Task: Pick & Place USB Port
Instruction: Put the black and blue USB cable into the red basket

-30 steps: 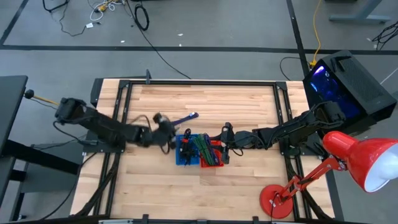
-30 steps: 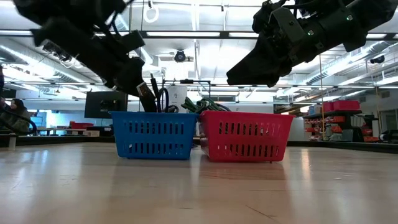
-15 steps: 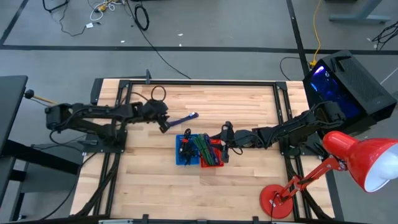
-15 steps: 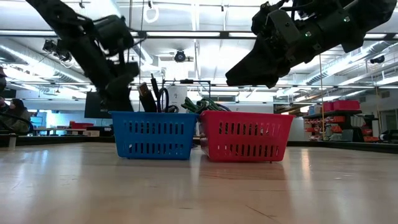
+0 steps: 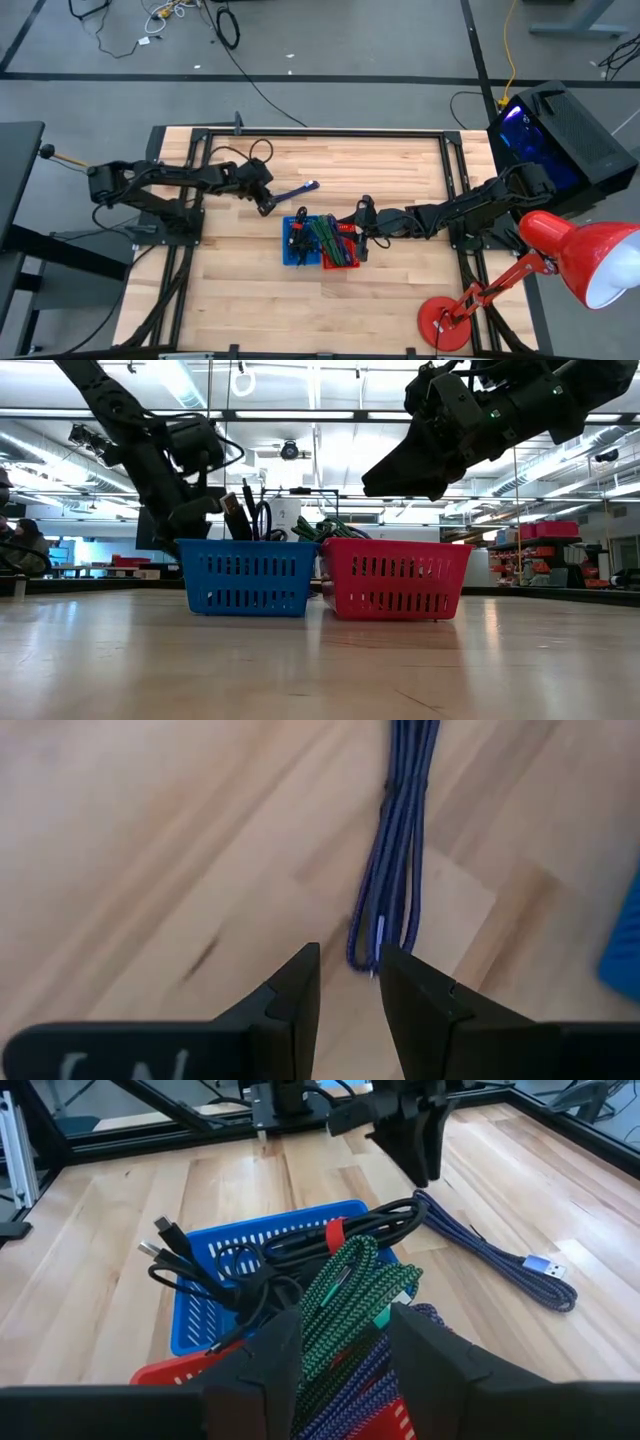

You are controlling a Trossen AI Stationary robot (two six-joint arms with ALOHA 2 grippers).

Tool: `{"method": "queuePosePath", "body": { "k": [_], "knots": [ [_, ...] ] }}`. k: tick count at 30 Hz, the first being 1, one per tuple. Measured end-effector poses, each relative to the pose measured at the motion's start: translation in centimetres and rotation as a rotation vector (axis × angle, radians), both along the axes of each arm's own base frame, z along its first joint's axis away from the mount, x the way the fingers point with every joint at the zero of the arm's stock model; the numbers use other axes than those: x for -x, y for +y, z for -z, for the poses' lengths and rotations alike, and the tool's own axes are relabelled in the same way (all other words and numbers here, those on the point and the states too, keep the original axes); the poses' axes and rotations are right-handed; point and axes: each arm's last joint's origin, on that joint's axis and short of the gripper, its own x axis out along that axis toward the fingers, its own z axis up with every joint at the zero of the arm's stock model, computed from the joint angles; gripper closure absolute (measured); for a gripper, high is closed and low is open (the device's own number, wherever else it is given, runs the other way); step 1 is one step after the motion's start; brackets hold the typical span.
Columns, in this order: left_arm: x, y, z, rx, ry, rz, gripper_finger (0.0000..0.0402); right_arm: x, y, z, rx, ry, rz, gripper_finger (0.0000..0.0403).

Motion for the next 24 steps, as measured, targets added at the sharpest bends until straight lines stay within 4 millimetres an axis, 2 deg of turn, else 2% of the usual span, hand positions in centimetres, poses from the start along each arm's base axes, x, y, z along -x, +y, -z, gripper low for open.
{"method": "queuePosePath", "body": {
  "k": [7, 18, 24],
  "knots": [
    [-1.1, 0.2, 0.9, 0.055, -0.055, 0.043, 0.0292, 0.0, 0.0, 0.0, 0.001, 0.001, 0.0, 0.0247],
    [-1.7, -0.1, 3.2, 0.109, 0.026, 0.069, 0.0292, 0.0, 0.0, 0.0, 0.01, 0.003, -0.004, 0.0247],
    [-1.6, -0.2, 3.5, 0.092, 0.051, 0.065, 0.0306, 0.0, 0.0, 0.0, 0.01, 0.003, -0.004, 0.0247]
  ]
}}
